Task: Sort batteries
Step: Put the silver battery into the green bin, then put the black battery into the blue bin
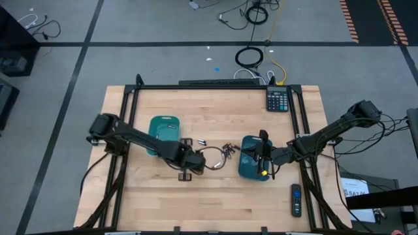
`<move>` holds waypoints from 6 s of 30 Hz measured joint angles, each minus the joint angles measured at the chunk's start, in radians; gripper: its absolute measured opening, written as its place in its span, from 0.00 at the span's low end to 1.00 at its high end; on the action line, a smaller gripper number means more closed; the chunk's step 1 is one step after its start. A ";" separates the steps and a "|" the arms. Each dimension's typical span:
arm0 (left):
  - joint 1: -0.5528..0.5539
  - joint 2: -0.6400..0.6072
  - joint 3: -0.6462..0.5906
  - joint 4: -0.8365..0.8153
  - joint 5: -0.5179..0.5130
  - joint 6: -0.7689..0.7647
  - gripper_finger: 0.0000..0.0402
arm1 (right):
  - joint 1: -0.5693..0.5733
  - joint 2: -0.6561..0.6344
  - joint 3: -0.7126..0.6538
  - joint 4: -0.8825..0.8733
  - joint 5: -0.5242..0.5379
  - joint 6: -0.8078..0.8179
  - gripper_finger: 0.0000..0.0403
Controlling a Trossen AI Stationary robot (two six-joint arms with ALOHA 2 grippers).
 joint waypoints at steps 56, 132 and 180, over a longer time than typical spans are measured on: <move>0.131 -0.244 -0.130 -0.440 -0.080 -0.113 0.27 | 0.000 0.000 0.000 -0.008 0.000 -0.002 0.00; 0.090 -0.455 -0.697 0.821 -0.100 0.255 0.46 | -0.480 0.986 1.138 -1.258 -0.428 -0.652 0.27; 0.088 -0.455 -0.696 0.786 -0.092 0.253 0.46 | -0.514 0.771 1.164 -1.288 -0.450 -0.677 0.05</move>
